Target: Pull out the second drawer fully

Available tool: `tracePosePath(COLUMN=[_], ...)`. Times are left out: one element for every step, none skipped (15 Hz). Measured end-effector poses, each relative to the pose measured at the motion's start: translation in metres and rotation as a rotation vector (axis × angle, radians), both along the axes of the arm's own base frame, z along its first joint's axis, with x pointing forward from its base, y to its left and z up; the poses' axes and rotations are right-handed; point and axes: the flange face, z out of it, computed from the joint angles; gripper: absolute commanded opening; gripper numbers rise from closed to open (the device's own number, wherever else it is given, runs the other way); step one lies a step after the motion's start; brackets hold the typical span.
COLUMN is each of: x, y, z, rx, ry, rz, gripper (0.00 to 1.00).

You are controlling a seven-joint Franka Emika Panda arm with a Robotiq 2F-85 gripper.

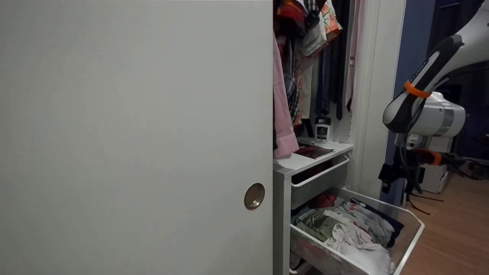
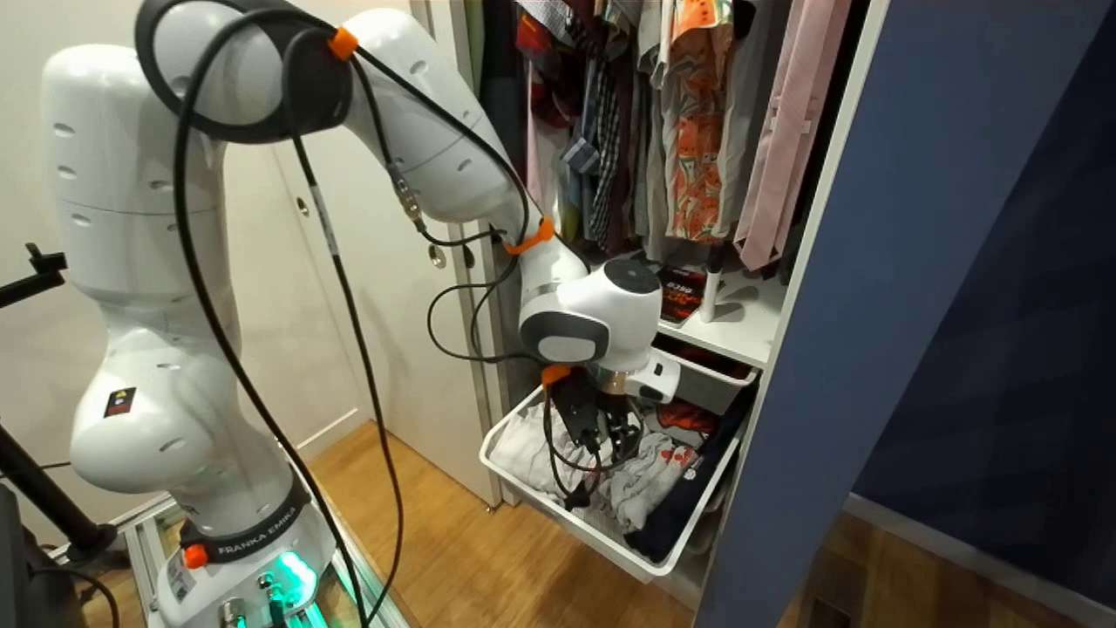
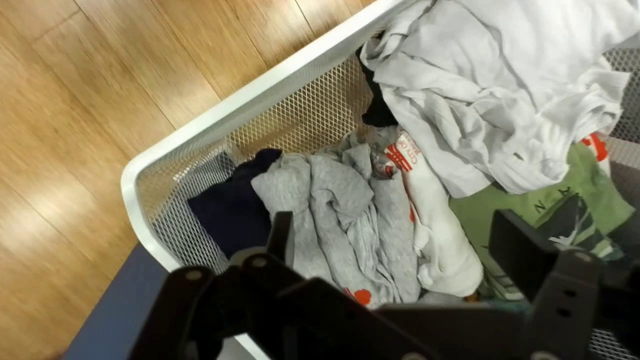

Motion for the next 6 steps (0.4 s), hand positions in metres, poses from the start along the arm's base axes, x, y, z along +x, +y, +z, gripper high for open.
tracePosePath(x=[-0.006,-0.011,-0.015,-0.017,-0.018,-0.019], y=[-0.001,-0.003,-0.004,-0.005,-0.006,-0.006], z=[0.010,0.020,0.029,0.037,0.042,0.044], rx=[-0.002,-0.004,-0.006,-0.013,-0.020,-0.023], ry=[-0.040,-0.080,-0.114,-0.138,-0.152,-0.157], rz=[0.031,0.065,0.103,0.143,0.167,0.179], gripper=[1.00,1.00,1.00,1.00,1.00,1.00])
